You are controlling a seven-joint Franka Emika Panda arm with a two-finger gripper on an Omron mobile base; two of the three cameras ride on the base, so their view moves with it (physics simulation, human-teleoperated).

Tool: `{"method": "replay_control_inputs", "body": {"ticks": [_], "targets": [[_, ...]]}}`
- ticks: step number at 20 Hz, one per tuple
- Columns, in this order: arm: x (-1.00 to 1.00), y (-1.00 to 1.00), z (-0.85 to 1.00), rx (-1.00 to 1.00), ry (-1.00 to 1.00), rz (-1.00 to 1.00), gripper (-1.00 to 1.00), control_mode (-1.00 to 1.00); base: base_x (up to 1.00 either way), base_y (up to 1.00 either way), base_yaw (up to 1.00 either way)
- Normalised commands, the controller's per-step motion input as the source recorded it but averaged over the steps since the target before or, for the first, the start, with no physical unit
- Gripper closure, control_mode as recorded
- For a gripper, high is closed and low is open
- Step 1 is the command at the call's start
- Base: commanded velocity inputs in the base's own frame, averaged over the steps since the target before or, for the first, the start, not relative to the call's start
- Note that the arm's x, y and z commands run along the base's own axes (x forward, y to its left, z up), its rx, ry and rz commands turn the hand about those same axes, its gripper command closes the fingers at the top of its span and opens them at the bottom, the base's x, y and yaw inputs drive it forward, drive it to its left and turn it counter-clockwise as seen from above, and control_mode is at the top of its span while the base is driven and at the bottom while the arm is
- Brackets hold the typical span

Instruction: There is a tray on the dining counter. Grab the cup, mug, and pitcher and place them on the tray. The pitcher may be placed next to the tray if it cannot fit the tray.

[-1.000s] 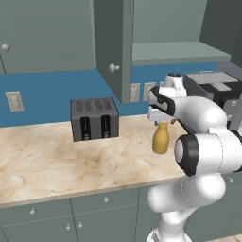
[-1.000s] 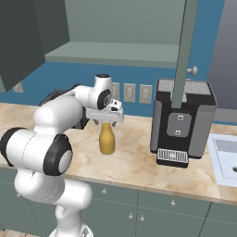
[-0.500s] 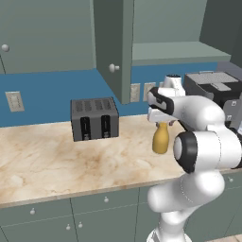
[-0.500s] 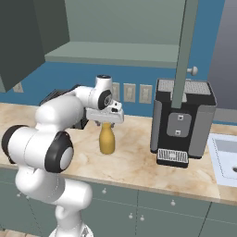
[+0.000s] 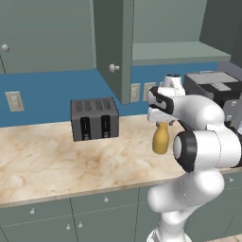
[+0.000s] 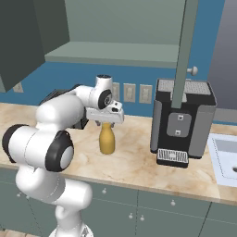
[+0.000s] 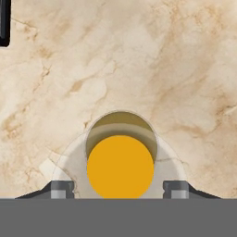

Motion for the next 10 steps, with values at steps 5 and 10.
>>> {"method": "replay_control_inputs", "body": {"ticks": [5,10], "targets": [[-0.01,-0.05,0.07,0.0,0.0,0.0,1.0,-1.0,0.0,0.0,0.0],[-0.08,-0.06,0.14,0.0,0.0,0.0,1.0,-1.0,0.0,0.0,0.0]]}}
